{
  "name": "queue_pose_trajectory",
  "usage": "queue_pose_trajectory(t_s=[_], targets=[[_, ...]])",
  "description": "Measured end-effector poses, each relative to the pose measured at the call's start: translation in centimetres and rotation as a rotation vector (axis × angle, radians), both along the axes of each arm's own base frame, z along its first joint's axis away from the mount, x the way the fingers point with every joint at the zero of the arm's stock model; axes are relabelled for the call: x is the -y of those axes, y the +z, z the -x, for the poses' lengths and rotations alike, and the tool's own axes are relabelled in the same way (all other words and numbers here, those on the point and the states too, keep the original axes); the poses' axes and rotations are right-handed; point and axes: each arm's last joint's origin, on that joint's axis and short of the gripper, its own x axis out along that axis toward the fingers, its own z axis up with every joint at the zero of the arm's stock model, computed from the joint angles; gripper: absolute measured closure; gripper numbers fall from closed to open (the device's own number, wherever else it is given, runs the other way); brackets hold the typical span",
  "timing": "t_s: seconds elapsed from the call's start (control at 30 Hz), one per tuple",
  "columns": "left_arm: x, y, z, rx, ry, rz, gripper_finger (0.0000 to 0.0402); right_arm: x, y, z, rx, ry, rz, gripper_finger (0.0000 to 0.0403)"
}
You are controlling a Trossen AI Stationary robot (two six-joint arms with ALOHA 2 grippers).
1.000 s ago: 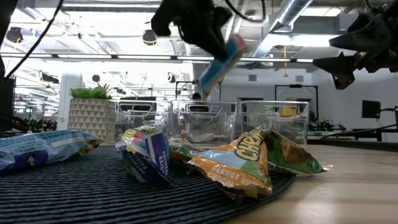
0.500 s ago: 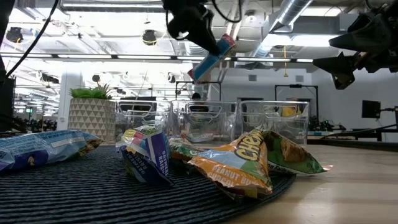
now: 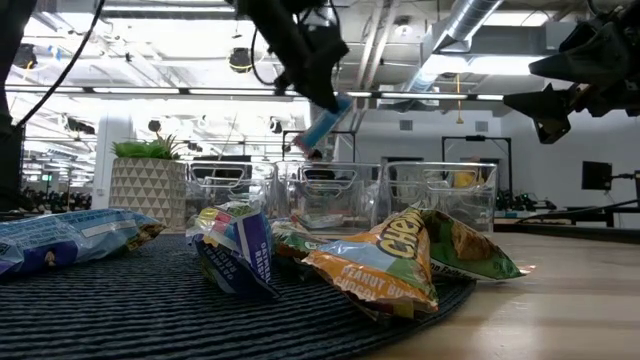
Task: Pick and place Granola Bars by type
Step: Put the red granola bar into the center transparent bin
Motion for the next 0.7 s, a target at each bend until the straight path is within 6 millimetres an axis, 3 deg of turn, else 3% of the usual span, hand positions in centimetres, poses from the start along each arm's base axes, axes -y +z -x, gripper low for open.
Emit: queue_pose_trajectory(t_s=[0.2,0.47,0.7], targets=[[-1.5,-2.6,-1.2,-0.008,0.044,0.071,0.0372,0.0,0.0,0.0,-0.001,-0.001,0.000,0.0159],[-2.5,-7.6,-3.0,-0.101,0.041,0.149,0.0372,0.0,-0.1,-0.1,-0.011,0.001,0.002,0.0159],[-2.7,-9.2,-3.3,-0.153,0.035,0.165,0.0372,0.0,-0.1,-0.1,-0.010,-0.001,0.002,0.0159]])
